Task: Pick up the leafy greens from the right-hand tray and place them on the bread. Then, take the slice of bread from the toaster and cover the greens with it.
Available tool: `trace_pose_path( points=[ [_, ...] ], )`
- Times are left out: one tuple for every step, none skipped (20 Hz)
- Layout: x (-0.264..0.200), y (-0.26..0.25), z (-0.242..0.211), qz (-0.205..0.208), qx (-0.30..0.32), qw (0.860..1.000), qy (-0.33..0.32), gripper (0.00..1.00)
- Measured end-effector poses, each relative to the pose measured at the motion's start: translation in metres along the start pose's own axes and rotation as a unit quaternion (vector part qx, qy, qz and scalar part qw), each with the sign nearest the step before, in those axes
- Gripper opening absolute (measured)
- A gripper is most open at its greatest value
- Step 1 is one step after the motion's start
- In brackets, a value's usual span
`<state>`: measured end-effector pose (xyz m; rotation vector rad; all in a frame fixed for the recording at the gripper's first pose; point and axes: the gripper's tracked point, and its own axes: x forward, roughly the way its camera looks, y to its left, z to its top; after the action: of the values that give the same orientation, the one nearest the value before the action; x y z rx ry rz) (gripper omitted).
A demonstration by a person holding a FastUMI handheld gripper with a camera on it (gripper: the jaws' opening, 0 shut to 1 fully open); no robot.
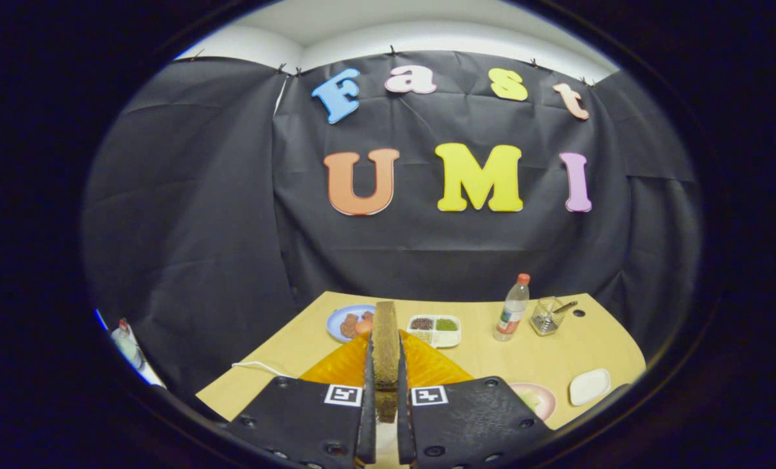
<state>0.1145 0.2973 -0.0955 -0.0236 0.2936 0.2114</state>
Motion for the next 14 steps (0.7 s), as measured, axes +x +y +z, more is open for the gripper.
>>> trace_pose_path(
  points=[
    [-0.005,-0.008,0.005,-0.003,0.001,1.0,-0.005,0.13],
    [-0.009,-0.017,0.009,-0.009,0.0,1.0,-0.012,0.13],
    [-0.013,-0.027,0.01,-0.017,-0.001,1.0,-0.017,0.13],
    [-0.014,-0.037,0.006,-0.024,-0.001,1.0,-0.018,0.13],
    [-0.014,-0.045,0.001,-0.027,-0.001,1.0,-0.015,0.13],
    [-0.012,-0.053,-0.006,-0.03,-0.001,0.999,-0.01,0.13],
    [-0.008,-0.064,-0.013,-0.037,-0.001,0.999,-0.005,0.13],
    [-0.005,-0.076,-0.023,-0.044,-0.001,0.999,0.001,0.13],
    [-0.001,-0.087,-0.032,-0.053,0.0,0.999,0.007,0.13],
    [0.003,-0.098,-0.043,-0.064,0.002,0.998,0.012,0.13],
    [0.008,-0.109,-0.054,-0.074,0.002,0.997,0.018,0.13],
    [0.014,-0.118,-0.065,-0.081,0.003,0.996,0.024,0.13],
    [0.019,-0.128,-0.079,-0.09,0.004,0.995,0.034,0.13],
    [0.024,-0.136,-0.09,-0.096,0.008,0.994,0.042,0.13]
  ],
)
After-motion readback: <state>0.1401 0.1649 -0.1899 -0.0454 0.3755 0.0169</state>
